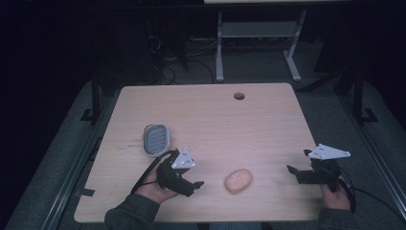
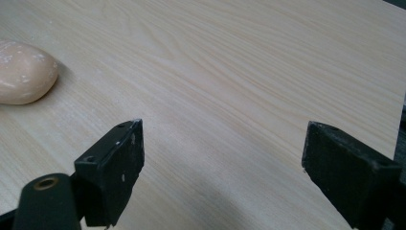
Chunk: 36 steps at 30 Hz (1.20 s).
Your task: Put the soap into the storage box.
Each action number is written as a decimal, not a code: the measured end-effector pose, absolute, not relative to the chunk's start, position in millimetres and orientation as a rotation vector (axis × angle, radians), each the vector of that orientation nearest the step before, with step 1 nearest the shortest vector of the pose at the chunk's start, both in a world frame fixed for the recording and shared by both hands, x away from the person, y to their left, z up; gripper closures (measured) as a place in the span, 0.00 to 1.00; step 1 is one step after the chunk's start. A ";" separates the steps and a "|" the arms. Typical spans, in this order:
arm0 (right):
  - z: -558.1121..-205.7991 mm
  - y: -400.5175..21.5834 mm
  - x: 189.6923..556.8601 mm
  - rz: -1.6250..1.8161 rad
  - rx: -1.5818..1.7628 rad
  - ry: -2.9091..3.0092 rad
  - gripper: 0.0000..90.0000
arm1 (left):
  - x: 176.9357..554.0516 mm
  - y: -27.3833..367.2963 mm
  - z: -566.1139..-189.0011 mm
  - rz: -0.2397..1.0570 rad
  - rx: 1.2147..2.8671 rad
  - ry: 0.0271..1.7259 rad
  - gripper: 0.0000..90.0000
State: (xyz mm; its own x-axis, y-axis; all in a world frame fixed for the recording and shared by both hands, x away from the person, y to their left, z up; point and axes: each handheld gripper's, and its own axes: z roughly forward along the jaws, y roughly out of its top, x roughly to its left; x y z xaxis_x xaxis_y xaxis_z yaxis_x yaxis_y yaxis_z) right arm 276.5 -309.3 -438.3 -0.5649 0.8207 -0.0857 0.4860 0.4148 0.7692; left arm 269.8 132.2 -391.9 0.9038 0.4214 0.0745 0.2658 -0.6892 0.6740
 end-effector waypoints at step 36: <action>-439.2 -308.7 277.4 0.998 1.119 2.219 0.16 | 287.1 45.4 -401.4 0.172 2.533 0.411 0.26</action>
